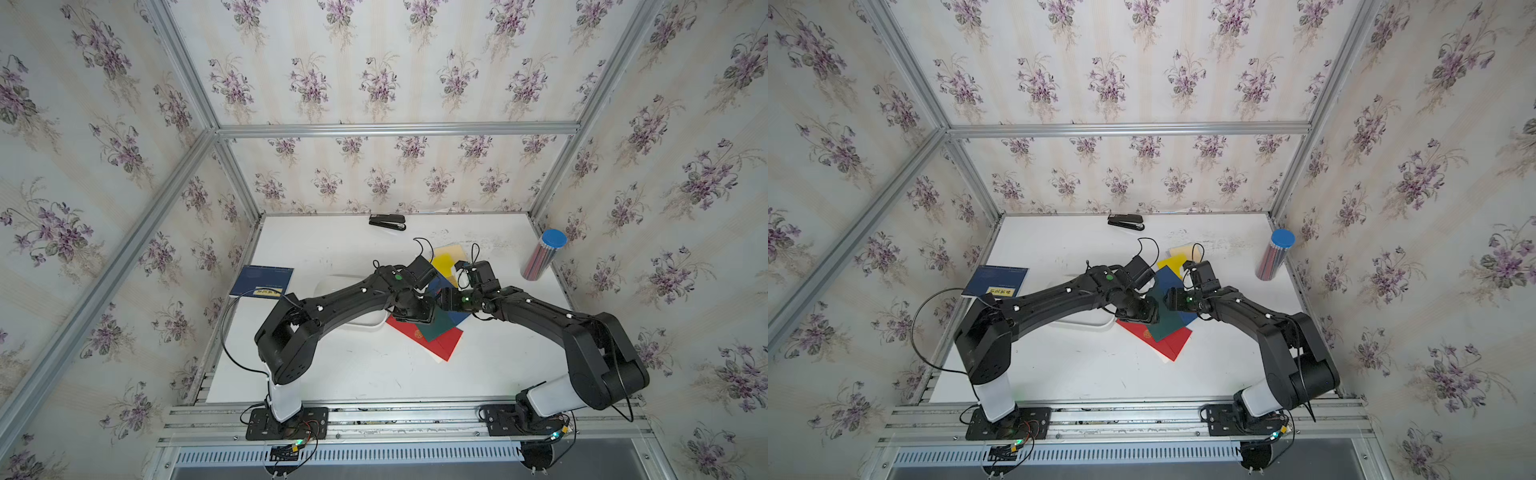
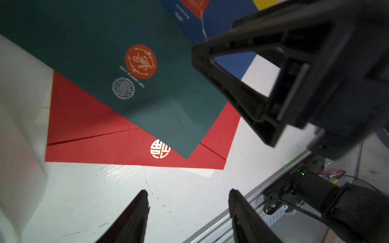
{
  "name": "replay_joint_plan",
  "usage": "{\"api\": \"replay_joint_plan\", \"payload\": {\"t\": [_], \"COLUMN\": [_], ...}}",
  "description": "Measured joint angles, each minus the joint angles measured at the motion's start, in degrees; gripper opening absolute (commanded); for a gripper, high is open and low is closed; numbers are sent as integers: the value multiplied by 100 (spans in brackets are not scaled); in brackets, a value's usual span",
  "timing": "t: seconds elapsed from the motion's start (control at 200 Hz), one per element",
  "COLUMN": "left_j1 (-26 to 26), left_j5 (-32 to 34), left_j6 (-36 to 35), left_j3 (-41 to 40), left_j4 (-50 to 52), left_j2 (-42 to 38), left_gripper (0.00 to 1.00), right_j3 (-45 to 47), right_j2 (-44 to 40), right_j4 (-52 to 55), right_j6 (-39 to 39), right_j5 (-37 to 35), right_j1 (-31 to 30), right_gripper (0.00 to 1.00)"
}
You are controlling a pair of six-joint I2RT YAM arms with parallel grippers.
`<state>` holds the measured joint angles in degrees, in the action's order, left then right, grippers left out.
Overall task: Put the sealed envelopes into the storage box
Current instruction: Pick up the envelope from the center of the board.
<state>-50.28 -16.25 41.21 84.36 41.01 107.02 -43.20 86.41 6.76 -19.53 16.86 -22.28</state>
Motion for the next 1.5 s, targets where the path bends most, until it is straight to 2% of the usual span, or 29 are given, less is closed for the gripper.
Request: {"api": "replay_joint_plan", "payload": {"t": [0.465,1.009,1.219,1.499], "left_j1": [249,474,501,520], "left_j5": [184,-415,-758,-708], "left_j6": [490,748,929,863], "left_j3": [-271,-284,-382,-295], "left_j4": [-293,-999,-1604,-1652], "left_j2": [518,1021,1058,1043], "left_gripper": [63,63,63,63], "right_j3": [74,76,92,144], "right_j2": [319,616,634,629], "right_j4": [-195,-459,-529,-645], "right_j6": [-116,-149,-149,-155], "right_j5": [210,380,400,393], "right_j1": [-15,-31,-44,-42], "right_gripper": [72,69,67,66]}}
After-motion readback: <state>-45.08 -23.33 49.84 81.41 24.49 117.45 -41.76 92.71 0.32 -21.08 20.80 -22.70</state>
